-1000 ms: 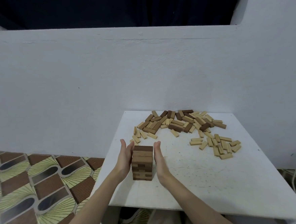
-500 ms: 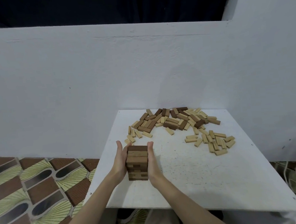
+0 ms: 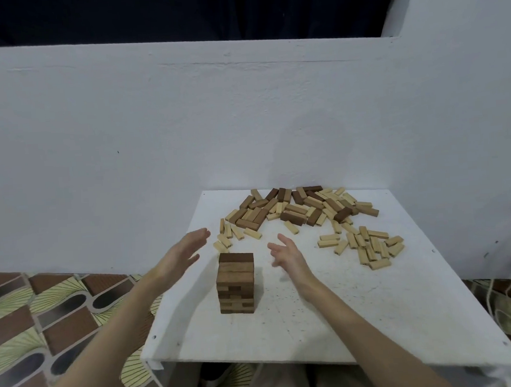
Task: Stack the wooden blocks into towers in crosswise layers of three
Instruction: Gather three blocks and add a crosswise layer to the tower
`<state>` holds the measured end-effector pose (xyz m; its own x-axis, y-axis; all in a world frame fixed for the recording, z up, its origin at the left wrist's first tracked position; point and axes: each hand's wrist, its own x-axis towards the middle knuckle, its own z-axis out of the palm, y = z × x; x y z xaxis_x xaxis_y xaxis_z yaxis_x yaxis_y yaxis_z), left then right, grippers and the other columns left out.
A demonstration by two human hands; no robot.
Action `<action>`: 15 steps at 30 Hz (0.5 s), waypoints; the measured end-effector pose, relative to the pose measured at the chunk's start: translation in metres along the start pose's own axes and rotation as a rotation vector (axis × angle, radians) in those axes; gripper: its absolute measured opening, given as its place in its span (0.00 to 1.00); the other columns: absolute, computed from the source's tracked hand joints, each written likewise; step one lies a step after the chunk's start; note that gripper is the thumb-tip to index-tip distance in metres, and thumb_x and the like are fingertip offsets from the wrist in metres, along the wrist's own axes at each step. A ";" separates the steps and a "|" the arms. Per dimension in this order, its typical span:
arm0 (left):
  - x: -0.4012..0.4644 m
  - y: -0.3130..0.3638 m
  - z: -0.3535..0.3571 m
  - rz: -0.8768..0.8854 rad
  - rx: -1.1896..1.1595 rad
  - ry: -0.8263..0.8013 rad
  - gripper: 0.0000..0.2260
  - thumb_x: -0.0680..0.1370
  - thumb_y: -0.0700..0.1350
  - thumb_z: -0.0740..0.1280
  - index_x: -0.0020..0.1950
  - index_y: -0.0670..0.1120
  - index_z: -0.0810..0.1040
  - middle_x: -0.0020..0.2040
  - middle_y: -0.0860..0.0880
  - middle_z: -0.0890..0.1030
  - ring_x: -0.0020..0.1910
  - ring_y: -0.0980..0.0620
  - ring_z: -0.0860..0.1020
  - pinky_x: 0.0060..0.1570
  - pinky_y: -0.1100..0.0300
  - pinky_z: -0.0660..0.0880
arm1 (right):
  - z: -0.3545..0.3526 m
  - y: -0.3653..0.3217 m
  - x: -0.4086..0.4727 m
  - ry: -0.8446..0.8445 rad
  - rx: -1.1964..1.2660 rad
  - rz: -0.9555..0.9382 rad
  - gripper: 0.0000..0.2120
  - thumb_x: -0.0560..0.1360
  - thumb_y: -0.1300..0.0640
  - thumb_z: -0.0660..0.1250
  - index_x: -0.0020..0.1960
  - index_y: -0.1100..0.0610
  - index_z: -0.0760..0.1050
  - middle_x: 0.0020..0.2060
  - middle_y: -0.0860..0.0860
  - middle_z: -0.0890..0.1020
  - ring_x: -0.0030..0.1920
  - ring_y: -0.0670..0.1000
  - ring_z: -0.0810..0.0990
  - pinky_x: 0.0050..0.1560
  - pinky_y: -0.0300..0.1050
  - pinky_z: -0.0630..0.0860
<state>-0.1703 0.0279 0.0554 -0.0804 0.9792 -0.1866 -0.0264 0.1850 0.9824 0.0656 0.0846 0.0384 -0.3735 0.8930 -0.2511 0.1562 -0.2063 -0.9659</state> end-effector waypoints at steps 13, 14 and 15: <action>-0.002 -0.071 0.010 -0.088 0.533 -0.076 0.54 0.48 0.55 0.79 0.71 0.49 0.61 0.64 0.53 0.70 0.61 0.52 0.70 0.55 0.60 0.74 | 0.006 0.024 -0.005 -0.260 -0.562 -0.035 0.50 0.63 0.55 0.80 0.76 0.50 0.53 0.75 0.50 0.62 0.74 0.51 0.59 0.70 0.47 0.62; -0.002 -0.072 0.011 -0.081 0.542 -0.078 0.51 0.49 0.54 0.79 0.69 0.49 0.62 0.63 0.53 0.71 0.60 0.52 0.71 0.54 0.59 0.75 | 0.008 0.024 -0.004 -0.265 -0.573 -0.032 0.49 0.64 0.56 0.80 0.76 0.50 0.54 0.74 0.50 0.62 0.74 0.52 0.60 0.69 0.47 0.63; 0.000 -0.074 0.012 -0.080 0.557 -0.092 0.48 0.52 0.51 0.80 0.69 0.50 0.63 0.62 0.52 0.72 0.59 0.51 0.71 0.54 0.59 0.75 | 0.010 0.023 -0.004 -0.277 -0.575 -0.020 0.48 0.65 0.57 0.79 0.76 0.50 0.54 0.74 0.50 0.63 0.74 0.52 0.61 0.68 0.46 0.65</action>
<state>-0.1565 0.0147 -0.0171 -0.0122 0.9590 -0.2833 0.5028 0.2508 0.8272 0.0619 0.0720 0.0162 -0.5924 0.7419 -0.3141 0.5832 0.1260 -0.8025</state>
